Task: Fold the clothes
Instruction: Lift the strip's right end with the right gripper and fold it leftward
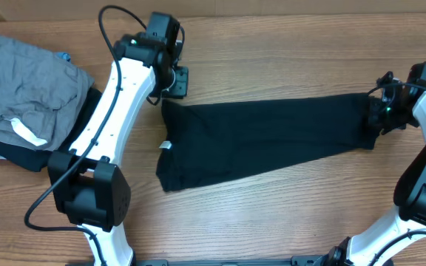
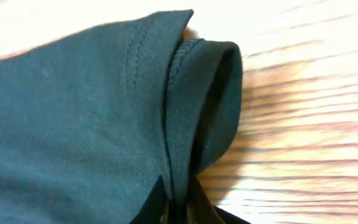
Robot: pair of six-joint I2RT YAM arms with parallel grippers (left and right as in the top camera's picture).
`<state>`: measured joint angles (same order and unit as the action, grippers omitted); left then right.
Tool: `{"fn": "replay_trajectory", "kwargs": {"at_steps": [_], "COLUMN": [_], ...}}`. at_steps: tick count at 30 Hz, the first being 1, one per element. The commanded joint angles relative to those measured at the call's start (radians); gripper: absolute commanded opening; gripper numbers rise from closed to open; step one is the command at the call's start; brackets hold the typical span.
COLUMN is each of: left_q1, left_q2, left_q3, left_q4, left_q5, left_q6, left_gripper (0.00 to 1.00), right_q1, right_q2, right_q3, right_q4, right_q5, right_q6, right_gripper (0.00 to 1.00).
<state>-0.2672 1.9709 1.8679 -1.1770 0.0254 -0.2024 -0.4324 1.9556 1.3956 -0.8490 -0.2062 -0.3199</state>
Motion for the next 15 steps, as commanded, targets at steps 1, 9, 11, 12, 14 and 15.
{"fn": "replay_trajectory", "kwargs": {"at_steps": [1, 9, 11, 12, 14, 15], "left_q1": [0.043, 0.121, 0.138, 0.147, 0.167, 0.175], "left_q2": [-0.003, -0.004, -0.004, -0.004, -0.004, -0.004], "left_q3": [0.121, 0.25, 0.256, 0.256, 0.256, 0.256], "left_q4": [-0.068, -0.161, -0.166, -0.169, -0.173, -0.174], "left_q5": [0.001, 0.001, 0.001, 0.001, 0.002, 0.002], "left_q6": [-0.023, -0.023, -0.023, -0.023, -0.023, -0.023], "left_gripper": [0.36, 0.41, 0.46, 0.46, 0.47, 0.47], "right_q1": [-0.059, -0.128, -0.11, -0.098, -0.07, -0.05], "right_q2": [0.003, 0.003, 0.003, 0.003, 0.003, 0.003], "right_q3": [0.077, 0.168, 0.201, 0.216, 0.24, 0.25], "right_q4": [0.001, -0.025, -0.045, -0.061, -0.088, -0.101], "right_q5": [0.027, 0.026, 0.026, 0.026, 0.026, 0.025], "right_q6": [-0.022, -0.021, -0.022, -0.022, -0.022, -0.022], "right_gripper": [0.04, 0.04, 0.04, 0.04, 0.04, 0.04]}}
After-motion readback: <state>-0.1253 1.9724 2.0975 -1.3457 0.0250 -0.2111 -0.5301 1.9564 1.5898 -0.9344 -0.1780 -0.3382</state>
